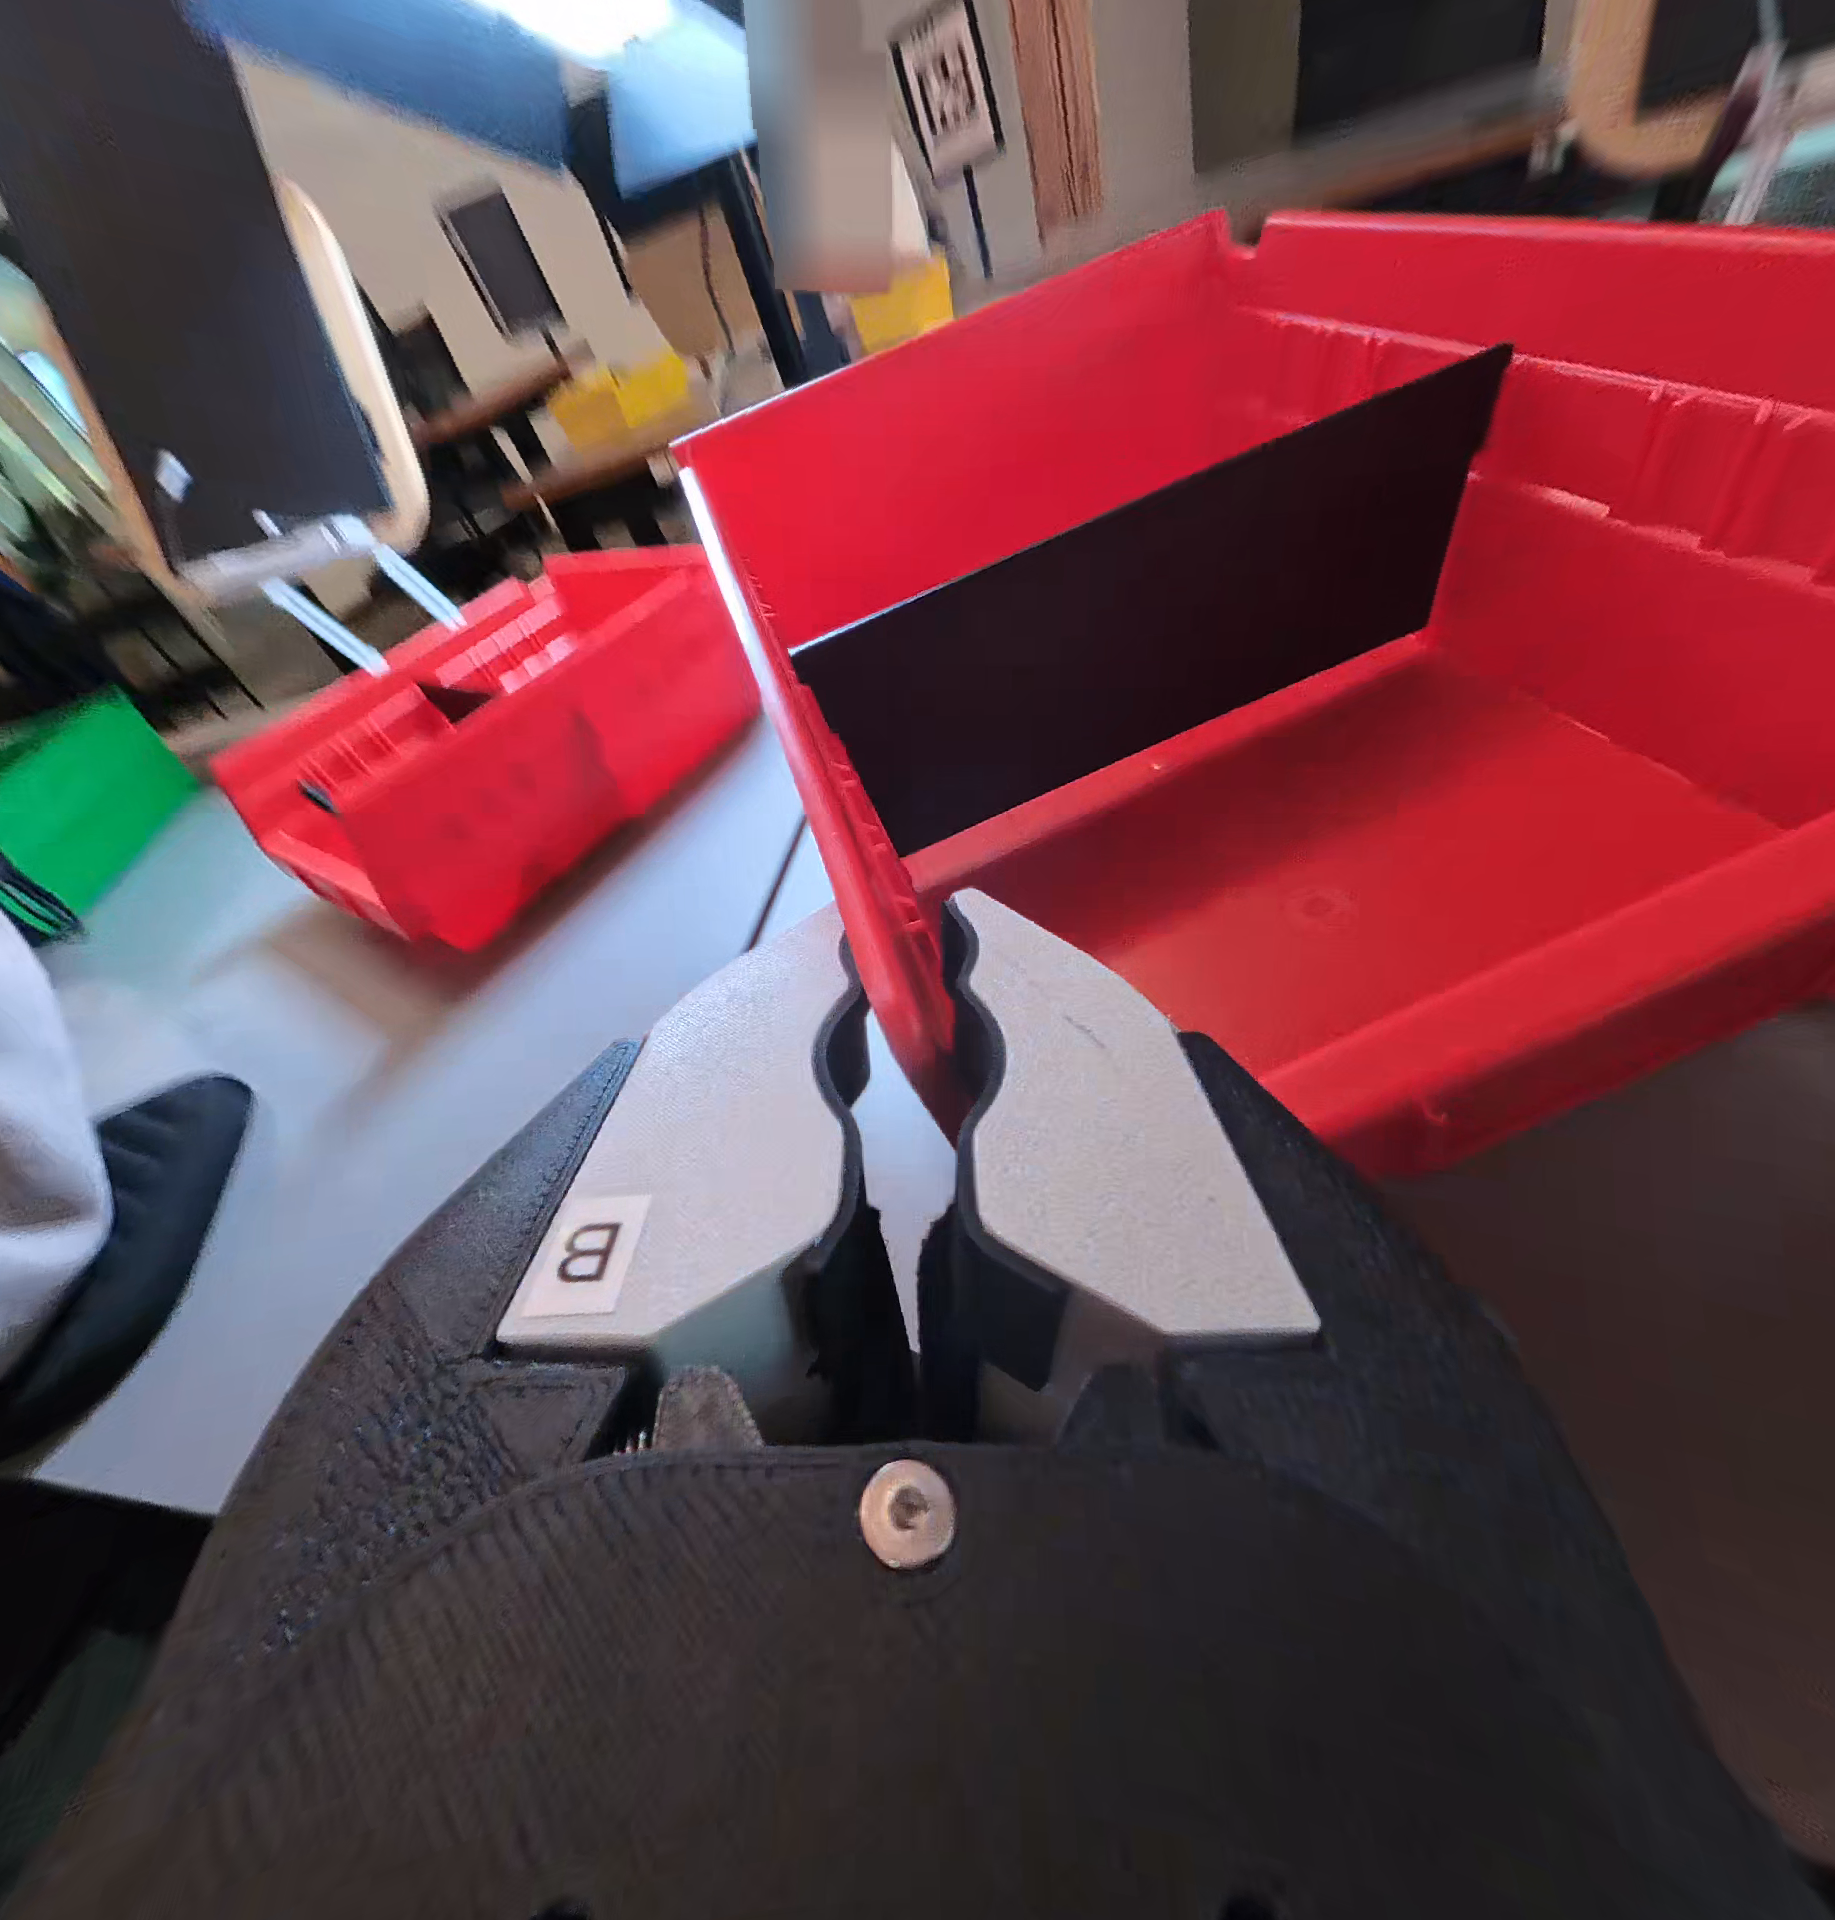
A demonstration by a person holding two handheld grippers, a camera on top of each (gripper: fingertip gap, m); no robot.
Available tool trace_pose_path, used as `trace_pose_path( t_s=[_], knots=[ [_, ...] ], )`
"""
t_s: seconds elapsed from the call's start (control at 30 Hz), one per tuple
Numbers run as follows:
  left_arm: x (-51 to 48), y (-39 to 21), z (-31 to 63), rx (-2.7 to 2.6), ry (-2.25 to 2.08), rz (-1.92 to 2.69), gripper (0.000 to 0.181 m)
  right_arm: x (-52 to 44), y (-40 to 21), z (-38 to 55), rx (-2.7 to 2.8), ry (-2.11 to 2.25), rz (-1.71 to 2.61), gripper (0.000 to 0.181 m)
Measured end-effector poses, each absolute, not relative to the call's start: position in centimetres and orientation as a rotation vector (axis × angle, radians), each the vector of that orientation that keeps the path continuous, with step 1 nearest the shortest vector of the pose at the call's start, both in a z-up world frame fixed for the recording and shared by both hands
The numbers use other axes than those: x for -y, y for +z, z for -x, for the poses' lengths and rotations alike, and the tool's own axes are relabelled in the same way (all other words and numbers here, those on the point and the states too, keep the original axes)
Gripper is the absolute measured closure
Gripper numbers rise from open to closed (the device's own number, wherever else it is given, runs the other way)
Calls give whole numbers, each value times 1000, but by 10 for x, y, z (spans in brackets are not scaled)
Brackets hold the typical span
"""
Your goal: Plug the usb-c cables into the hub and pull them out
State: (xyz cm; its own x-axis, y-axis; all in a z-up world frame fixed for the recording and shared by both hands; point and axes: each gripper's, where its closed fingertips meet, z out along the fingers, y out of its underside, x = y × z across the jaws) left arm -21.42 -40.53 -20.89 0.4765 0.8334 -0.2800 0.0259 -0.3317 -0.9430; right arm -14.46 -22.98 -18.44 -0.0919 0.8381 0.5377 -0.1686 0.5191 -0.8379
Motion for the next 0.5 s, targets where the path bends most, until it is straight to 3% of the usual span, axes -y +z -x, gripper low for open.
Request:
trace_pose_path(
  t_s=[0.27, 0.5],
  knots=[
    [306, -126, 164, 442, 1020, 1444, 173, 147, -114, 60, 1135, 822, 558, 171],
    [143, -138, 119, 202, 742, 1608, 172, 22, -125, -26, 1039, 586, 784, 173]
  ],
)
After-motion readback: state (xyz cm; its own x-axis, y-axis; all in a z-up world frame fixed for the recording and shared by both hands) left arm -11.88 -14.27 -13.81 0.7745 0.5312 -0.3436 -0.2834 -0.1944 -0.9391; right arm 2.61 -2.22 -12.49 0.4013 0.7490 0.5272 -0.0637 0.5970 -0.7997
